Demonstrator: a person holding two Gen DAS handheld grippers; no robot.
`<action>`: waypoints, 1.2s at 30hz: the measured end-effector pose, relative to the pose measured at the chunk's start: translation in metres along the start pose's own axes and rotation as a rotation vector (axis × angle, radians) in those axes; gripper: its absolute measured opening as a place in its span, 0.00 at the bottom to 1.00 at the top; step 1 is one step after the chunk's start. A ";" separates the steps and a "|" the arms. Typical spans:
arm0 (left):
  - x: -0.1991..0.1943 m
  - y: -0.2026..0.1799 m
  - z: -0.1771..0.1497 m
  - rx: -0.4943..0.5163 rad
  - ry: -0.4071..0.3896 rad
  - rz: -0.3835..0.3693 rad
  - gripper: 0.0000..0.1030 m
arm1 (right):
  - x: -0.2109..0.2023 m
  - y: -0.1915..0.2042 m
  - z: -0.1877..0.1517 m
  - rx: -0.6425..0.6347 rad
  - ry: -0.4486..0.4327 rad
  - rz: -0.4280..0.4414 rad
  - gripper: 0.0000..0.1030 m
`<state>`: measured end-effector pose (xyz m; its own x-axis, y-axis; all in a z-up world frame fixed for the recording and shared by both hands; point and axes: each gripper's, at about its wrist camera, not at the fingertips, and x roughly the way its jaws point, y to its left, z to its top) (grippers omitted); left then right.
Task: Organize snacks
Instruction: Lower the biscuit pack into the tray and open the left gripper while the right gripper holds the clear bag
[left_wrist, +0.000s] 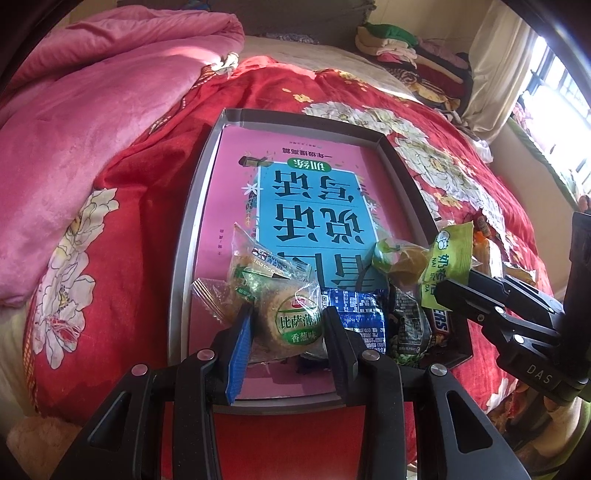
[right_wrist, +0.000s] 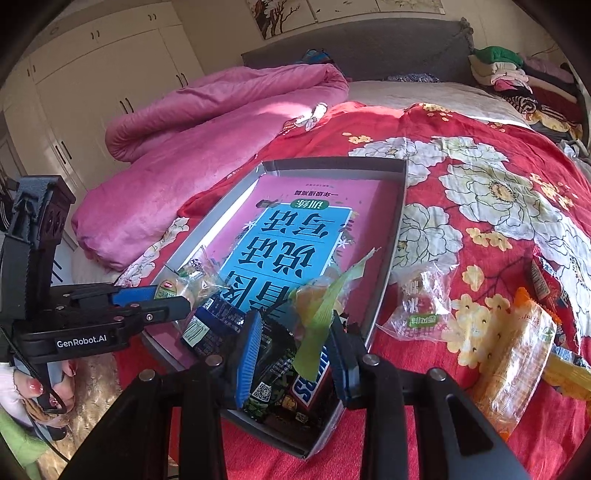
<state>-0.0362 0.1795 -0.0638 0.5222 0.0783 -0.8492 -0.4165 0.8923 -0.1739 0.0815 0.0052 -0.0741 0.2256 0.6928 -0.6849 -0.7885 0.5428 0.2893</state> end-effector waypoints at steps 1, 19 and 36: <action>0.000 0.000 0.000 0.000 0.000 -0.001 0.38 | -0.001 0.000 0.000 0.001 0.000 0.000 0.35; -0.003 0.001 0.001 -0.014 -0.010 -0.032 0.38 | -0.017 0.002 -0.003 -0.019 -0.032 -0.009 0.36; -0.007 -0.004 0.002 0.007 -0.034 -0.055 0.55 | -0.019 0.002 -0.004 -0.020 -0.031 -0.014 0.37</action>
<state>-0.0364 0.1763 -0.0562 0.5691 0.0443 -0.8211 -0.3819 0.8986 -0.2162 0.0737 -0.0084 -0.0634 0.2541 0.6999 -0.6675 -0.7964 0.5430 0.2662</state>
